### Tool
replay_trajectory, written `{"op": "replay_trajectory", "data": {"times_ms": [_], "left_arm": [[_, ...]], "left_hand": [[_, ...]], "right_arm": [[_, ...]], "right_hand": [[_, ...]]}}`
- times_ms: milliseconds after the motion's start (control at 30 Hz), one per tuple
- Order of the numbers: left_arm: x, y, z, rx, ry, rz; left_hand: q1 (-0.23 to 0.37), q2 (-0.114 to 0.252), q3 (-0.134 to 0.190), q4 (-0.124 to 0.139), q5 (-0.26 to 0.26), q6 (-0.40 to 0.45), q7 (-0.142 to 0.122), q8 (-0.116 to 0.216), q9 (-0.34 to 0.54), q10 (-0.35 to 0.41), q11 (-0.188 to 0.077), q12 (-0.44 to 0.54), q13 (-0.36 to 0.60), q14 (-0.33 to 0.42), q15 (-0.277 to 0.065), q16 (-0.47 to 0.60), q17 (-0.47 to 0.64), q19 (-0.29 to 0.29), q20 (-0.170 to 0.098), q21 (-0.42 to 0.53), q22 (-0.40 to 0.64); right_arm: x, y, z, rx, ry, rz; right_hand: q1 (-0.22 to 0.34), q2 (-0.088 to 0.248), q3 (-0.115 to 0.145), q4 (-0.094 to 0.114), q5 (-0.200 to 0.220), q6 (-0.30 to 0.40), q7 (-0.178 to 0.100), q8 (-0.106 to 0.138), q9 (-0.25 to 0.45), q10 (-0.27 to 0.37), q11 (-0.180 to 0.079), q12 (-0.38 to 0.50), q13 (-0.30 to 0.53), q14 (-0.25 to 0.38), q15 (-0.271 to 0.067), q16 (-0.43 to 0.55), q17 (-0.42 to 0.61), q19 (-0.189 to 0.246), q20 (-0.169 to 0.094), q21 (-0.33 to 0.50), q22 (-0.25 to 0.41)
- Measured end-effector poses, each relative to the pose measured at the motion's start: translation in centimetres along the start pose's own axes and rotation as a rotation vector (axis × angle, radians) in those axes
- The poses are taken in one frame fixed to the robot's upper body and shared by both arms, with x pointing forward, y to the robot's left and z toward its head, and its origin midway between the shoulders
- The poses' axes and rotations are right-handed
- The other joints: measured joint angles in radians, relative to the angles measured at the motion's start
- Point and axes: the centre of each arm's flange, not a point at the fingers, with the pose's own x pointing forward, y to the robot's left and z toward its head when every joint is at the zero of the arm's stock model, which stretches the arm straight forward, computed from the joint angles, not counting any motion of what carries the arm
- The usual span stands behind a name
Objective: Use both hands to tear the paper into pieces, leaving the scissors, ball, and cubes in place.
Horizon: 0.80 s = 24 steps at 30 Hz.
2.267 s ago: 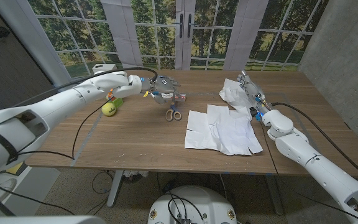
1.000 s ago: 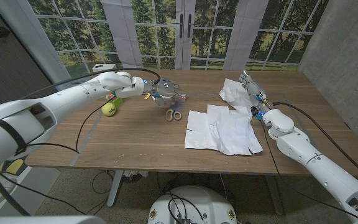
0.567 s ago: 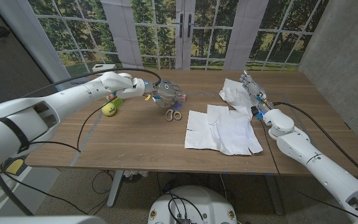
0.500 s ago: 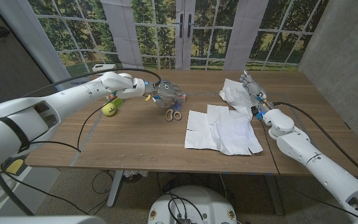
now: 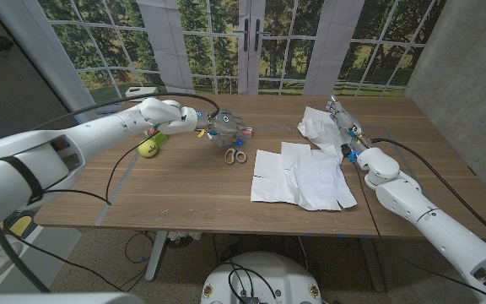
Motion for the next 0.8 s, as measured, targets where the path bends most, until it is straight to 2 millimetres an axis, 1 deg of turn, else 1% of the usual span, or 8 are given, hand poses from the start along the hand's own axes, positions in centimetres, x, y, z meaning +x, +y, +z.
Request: {"op": "replay_trajectory", "data": {"times_ms": [33,133,200,267,367,533,700,800], "left_arm": [[0.06,-0.02,0.02,0.000,-0.001,-0.001],[0.19,-0.04,0.04,-0.001,-0.003,-0.003],[0.30,-0.01,0.09,-0.002,-0.006,-0.003],[0.36,-0.02,0.13,-0.004,-0.008,-0.004],[0.46,0.02,0.18,-0.005,-0.011,-0.004],[0.52,0.03,0.21,-0.009,-0.015,-0.007],[0.53,-0.02,0.29,-0.010,-0.017,-0.012],[0.49,-0.07,0.33,-0.009,-0.017,-0.016]], "left_hand": [[0.000,0.000,0.000,0.000,0.000,0.000,0.000,0.000,0.000,0.004,0.004,0.000,0.000,0.000,0.000,0.000,0.000,0.000,0.000,0.000,0.000],[0.000,0.000,0.000,0.000,0.000,0.005,-0.005,0.004,0.000,0.005,0.004,0.000,0.000,0.000,0.000,0.000,0.000,0.000,0.000,0.000,0.000],[0.000,0.000,0.002,0.002,0.000,0.009,-0.002,0.004,0.000,0.010,-0.001,0.008,0.000,0.000,0.000,0.000,0.000,0.000,0.000,0.000,0.000],[0.000,0.000,0.007,0.001,0.000,0.011,0.000,0.004,0.000,0.012,0.002,0.008,0.000,0.002,-0.002,0.000,0.000,0.000,0.000,0.000,0.000],[0.000,0.000,0.008,0.000,0.000,0.014,-0.003,0.004,0.000,0.023,0.001,0.008,0.000,0.013,-0.001,0.000,0.000,0.006,0.006,0.000,0.000],[0.000,0.000,0.019,0.000,0.000,0.034,-0.002,0.011,-0.007,0.083,0.001,0.029,0.005,0.048,-0.002,0.007,0.000,0.009,0.002,0.000,0.000],[0.000,0.000,0.019,0.000,0.000,0.039,-0.003,0.011,-0.008,0.088,0.003,0.033,0.005,0.059,-0.002,0.007,0.000,0.011,0.000,0.004,0.000],[0.000,0.000,0.019,0.000,0.000,0.046,0.000,0.014,-0.011,0.088,0.003,0.033,0.005,0.059,-0.002,0.007,0.000,0.011,0.000,0.004,0.000]], "right_arm": [[-0.02,0.00,-0.02,0.000,0.001,0.000],[-0.07,0.01,-0.06,-0.001,0.003,0.000],[-0.11,0.02,-0.05,-0.002,0.003,-0.001],[-0.16,0.01,-0.09,-0.002,0.004,-0.002],[-0.21,-0.02,-0.07,-0.002,0.004,-0.003],[-0.29,-0.12,-0.12,-0.003,0.005,-0.006],[-0.33,-0.14,-0.13,-0.004,0.006,-0.006],[-0.34,-0.13,-0.09,-0.004,0.005,-0.005]], "right_hand": [[0.000,0.000,0.000,0.000,0.000,0.000,0.000,0.000,0.000,0.000,0.000,0.000,0.000,0.000,0.000,0.000,0.000,0.000,0.000,0.000,0.000],[0.000,0.000,0.000,0.000,0.000,0.000,0.000,0.000,0.000,0.000,0.000,0.000,0.000,0.000,0.000,0.000,0.000,0.000,0.000,0.000,0.000],[0.000,0.000,0.000,0.000,0.000,0.000,0.000,0.000,0.000,0.000,0.000,0.000,0.000,0.000,0.000,0.000,0.000,0.000,0.000,0.000,0.000],[0.000,0.000,0.000,0.000,0.000,0.000,0.000,0.000,0.000,0.000,0.000,0.000,0.000,0.000,0.000,0.000,0.000,0.000,0.000,0.000,0.000],[0.000,0.000,0.000,0.000,0.000,0.000,0.000,0.000,0.000,0.000,0.000,0.000,0.000,0.000,0.000,0.000,0.000,0.000,0.000,0.000,0.000],[0.000,0.000,0.000,0.000,0.000,0.000,0.000,0.000,0.000,0.000,0.000,0.000,0.000,0.000,0.000,0.000,0.000,0.000,0.000,0.000,0.000],[0.000,0.000,0.000,0.000,0.000,0.000,0.000,0.000,0.000,0.000,0.000,0.000,0.000,0.000,0.000,0.000,0.000,0.000,0.000,0.000,0.000],[0.000,0.000,0.000,0.000,0.000,0.000,0.000,0.000,0.000,0.000,0.000,0.000,0.000,0.000,0.000,0.000,0.000,-0.002,-0.002,0.000,0.000]]}}
